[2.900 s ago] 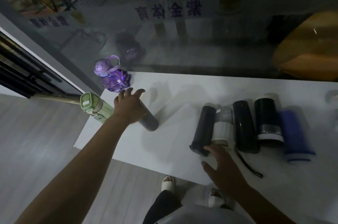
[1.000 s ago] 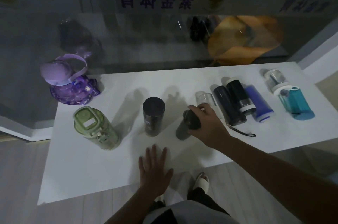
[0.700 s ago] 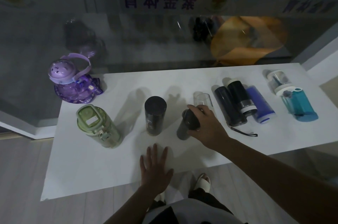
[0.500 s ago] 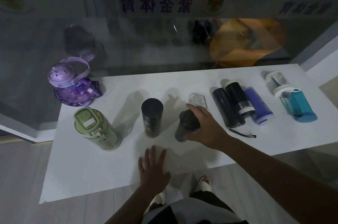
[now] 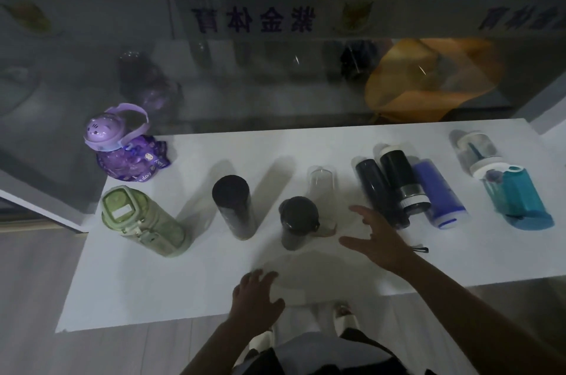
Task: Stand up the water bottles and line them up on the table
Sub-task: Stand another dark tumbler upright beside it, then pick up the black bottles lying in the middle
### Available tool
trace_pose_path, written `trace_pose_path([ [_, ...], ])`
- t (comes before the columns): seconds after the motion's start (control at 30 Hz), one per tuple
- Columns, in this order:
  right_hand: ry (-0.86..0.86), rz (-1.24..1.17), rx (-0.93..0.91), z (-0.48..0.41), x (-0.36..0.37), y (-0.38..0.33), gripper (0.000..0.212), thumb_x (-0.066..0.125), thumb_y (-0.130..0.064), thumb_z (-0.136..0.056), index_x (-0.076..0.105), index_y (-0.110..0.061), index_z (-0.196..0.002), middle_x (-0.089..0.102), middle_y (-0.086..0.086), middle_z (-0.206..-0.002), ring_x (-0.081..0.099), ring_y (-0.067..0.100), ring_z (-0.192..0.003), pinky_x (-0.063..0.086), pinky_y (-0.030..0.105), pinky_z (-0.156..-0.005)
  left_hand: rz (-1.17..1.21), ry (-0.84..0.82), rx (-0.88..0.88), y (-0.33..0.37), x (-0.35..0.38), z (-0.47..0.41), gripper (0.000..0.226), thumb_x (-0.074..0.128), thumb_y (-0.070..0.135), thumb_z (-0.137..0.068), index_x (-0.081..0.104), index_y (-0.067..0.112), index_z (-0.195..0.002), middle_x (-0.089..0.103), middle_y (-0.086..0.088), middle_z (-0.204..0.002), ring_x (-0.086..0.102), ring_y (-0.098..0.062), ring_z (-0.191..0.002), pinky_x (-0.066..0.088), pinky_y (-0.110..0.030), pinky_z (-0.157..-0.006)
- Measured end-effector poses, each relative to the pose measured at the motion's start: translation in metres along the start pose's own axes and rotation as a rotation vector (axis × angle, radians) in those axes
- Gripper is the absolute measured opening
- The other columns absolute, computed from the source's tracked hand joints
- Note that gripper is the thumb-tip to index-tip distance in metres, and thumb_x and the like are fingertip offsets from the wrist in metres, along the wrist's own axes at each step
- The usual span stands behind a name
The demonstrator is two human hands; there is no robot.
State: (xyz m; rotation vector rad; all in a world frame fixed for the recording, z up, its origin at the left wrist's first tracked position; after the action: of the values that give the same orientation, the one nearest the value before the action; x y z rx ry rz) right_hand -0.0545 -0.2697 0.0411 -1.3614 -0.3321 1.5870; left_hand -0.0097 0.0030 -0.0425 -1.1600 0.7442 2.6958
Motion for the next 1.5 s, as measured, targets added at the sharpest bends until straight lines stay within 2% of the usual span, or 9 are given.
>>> trace_pose_path([
  [0.1, -0.037, 0.046, -0.021, 0.003, -0.010, 0.020, 0.072, 0.079, -0.030, -0.077, 0.043, -0.024, -0.139, 0.040, -0.009, -0.131, 0.040, 0.008, -0.125, 0.031, 0.025, -0.106, 0.086, -0.128, 0.051, 0.038, 0.001, 0.008, 0.058, 0.052, 0.044, -0.088, 0.036, 0.034, -0.142, 0.040, 0.004, -0.147, 0.038, -0.020, -0.133, 0.030, -0.035, -0.112],
  [0.17, -0.023, 0.078, -0.031, 0.007, -0.019, 0.032, 0.071, 0.078, -0.030, -0.078, 0.044, -0.021, -0.139, 0.042, -0.008, -0.128, 0.042, 0.009, -0.122, 0.034, 0.027, -0.106, 0.144, -0.164, 0.093, 0.069, 0.001, 0.011, 0.055, 0.053, 0.045, -0.088, 0.039, 0.036, -0.140, 0.045, 0.005, -0.143, 0.046, -0.017, -0.126, 0.035, -0.033, -0.109],
  [0.33, -0.025, 0.033, -0.006, 0.008, -0.045, 0.065, 0.067, 0.077, -0.037, -0.075, 0.048, -0.021, -0.133, 0.052, -0.001, -0.129, 0.052, 0.017, -0.119, 0.045, 0.042, -0.104, 0.173, 0.038, 0.178, 0.155, -0.027, 0.002, 0.052, 0.055, 0.045, -0.090, 0.039, 0.039, -0.139, 0.043, 0.013, -0.144, 0.042, -0.011, -0.131, 0.033, -0.028, -0.110],
  [0.47, -0.026, -0.041, -0.049, 0.004, -0.070, 0.084, 0.059, 0.077, -0.033, -0.077, 0.050, -0.023, -0.129, 0.053, -0.010, -0.121, 0.054, 0.006, -0.112, 0.044, 0.025, -0.096, 0.043, 0.283, 0.142, 0.206, -0.047, -0.034, 0.066, 0.056, 0.044, -0.088, 0.028, 0.034, -0.147, 0.030, 0.002, -0.155, 0.035, -0.024, -0.139, 0.037, -0.041, -0.111],
  [0.6, 0.008, -0.033, -0.117, 0.001, -0.095, 0.104, 0.053, 0.075, -0.026, -0.081, 0.050, -0.026, -0.127, 0.047, -0.018, -0.111, 0.047, -0.005, -0.098, 0.034, 0.005, -0.081, -0.113, 0.297, -0.092, 0.222, -0.048, -0.082, 0.084, 0.058, 0.045, -0.086, 0.007, 0.027, -0.151, 0.014, -0.009, -0.156, 0.026, -0.037, -0.138, 0.036, -0.049, -0.109],
  [0.83, -0.074, -0.114, -0.060, 0.003, -0.120, 0.134, 0.052, 0.070, -0.027, -0.084, 0.048, -0.028, -0.131, 0.047, -0.010, -0.124, 0.047, 0.009, -0.111, 0.040, 0.028, -0.094, 0.044, 0.309, -0.399, 0.226, -0.031, -0.112, 0.098, 0.070, 0.042, -0.078, 0.005, 0.023, -0.150, 0.039, -0.014, -0.140, 0.041, -0.036, -0.127, 0.037, -0.046, -0.105],
  [1.1, -0.096, -0.170, -0.033, 0.003, -0.133, 0.157, 0.049, 0.071, -0.026, -0.083, 0.049, -0.030, -0.127, 0.051, -0.007, -0.124, 0.052, 0.012, -0.108, 0.043, 0.029, -0.092, 0.218, 0.405, -0.388, 0.240, -0.015, -0.103, 0.092, 0.072, 0.038, -0.077, 0.010, 0.040, -0.144, 0.041, -0.012, -0.130, 0.045, -0.037, -0.118, 0.046, -0.048, -0.096],
  [1.3, -0.105, -0.153, -0.057, -0.002, -0.138, 0.161, 0.047, 0.069, -0.032, -0.084, 0.048, -0.032, -0.126, 0.049, -0.011, -0.121, 0.052, 0.007, -0.104, 0.042, 0.024, -0.085, 0.149, 0.482, -0.372, 0.249, -0.048, -0.099, 0.095, 0.076, 0.043, -0.071, 0.015, 0.034, -0.144, 0.047, -0.011, -0.129, 0.045, -0.034, -0.118, 0.045, -0.051, -0.094],
  [1.5, -0.086, -0.184, -0.050, -0.003, -0.139, 0.154, 0.046, 0.070, -0.029, -0.084, 0.049, -0.031, -0.125, 0.051, -0.010, -0.119, 0.052, 0.002, -0.100, 0.043, 0.027, -0.085, 0.201, 0.482, -0.293, 0.248, -0.111, -0.109, 0.097, 0.074, 0.048, -0.061, 0.023, 0.030, -0.141, 0.058, -0.007, -0.122, 0.044, -0.034, -0.118, 0.038, -0.042, -0.096],
])
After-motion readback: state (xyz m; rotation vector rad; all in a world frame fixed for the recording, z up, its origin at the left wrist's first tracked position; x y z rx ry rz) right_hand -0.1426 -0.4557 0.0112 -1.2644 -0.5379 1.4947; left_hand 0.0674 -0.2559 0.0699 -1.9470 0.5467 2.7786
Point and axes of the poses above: each hand's wrist, its own z-axis away from the middle knuckle, its own x-axis out of the palm, y = z × x, the point moved 3 cm from there along -z, towards the middle knuckle
